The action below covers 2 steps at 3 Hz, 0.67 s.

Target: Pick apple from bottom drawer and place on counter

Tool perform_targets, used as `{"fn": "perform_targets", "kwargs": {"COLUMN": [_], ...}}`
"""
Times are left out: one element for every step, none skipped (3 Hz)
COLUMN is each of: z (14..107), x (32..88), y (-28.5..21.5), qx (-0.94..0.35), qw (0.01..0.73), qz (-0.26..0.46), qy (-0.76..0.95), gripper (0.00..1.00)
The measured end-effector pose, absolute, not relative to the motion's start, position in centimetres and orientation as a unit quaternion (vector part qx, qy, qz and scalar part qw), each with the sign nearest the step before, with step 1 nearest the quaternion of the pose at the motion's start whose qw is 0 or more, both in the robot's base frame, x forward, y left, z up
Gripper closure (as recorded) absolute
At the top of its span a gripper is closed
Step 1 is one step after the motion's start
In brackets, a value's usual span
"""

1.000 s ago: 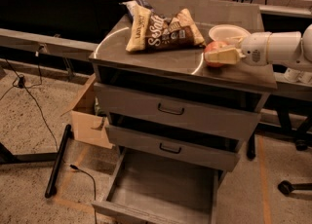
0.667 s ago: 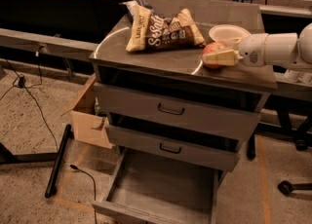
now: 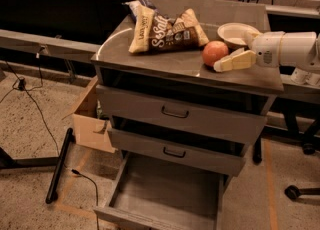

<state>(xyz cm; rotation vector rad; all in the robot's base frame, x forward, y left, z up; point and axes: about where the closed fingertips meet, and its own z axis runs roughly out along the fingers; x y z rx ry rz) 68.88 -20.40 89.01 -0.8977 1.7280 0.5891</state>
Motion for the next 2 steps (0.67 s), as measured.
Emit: {"fn": "perform_targets", "kwargs": {"z": [92.6,96.6], "x": [66.6,63.2], "y": [-23.1,-28.0], "qx": [-0.375,-0.353], "qw": [0.554,0.568], "qz": [0.198,0.103], "qy": [0.717,0.736], "gripper": [0.0,0.0]}}
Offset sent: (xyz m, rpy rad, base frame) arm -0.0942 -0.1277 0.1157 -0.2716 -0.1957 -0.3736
